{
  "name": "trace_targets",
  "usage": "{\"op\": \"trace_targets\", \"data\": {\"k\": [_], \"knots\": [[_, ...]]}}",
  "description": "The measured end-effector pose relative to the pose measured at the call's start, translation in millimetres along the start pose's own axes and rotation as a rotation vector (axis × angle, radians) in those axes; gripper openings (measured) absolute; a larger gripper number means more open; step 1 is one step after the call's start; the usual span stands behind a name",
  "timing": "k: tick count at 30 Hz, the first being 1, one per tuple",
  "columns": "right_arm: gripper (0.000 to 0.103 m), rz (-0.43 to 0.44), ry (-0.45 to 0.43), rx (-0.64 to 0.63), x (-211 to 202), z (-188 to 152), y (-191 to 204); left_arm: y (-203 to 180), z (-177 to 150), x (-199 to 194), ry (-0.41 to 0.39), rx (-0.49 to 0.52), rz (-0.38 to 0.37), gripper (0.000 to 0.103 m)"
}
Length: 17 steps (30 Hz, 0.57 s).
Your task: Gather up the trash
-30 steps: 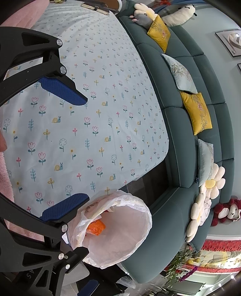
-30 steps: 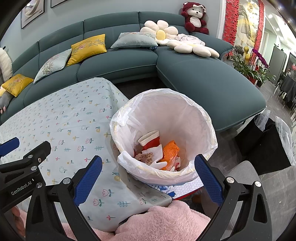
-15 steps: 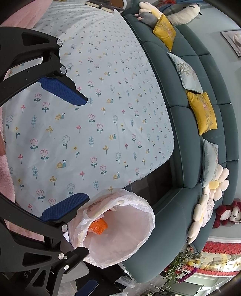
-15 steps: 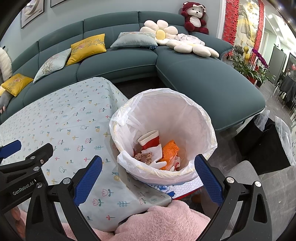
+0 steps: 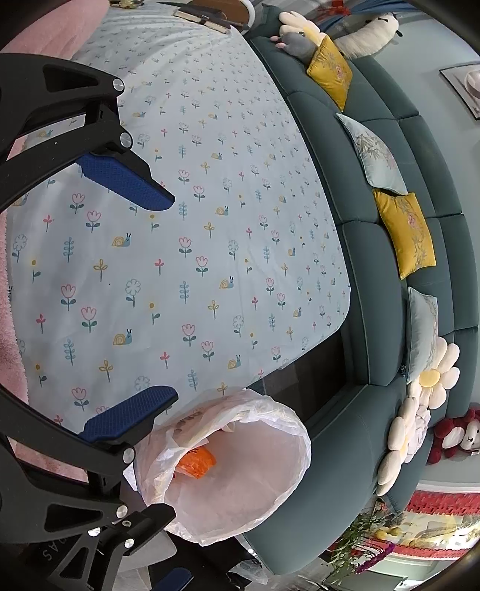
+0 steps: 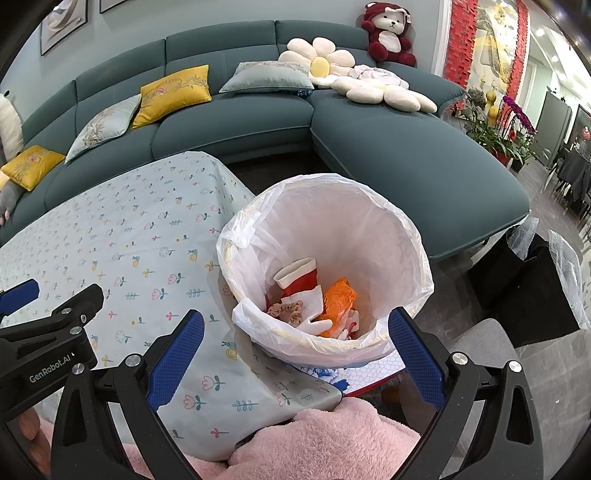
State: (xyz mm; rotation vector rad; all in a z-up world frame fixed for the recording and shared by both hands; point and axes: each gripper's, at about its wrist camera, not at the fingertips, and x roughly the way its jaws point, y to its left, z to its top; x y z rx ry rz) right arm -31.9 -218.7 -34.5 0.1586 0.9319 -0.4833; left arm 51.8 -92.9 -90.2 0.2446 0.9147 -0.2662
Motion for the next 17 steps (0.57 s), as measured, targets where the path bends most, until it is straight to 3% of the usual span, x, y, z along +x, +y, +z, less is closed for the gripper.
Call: {"op": "trace_targets", "data": {"k": [17], "knots": [[0.096, 0.000, 0.004, 0.020, 1.6, -1.8, -6.7, -4.5, 0.1, -2.0, -0.022, 0.031, -0.042, 0.091]]}}
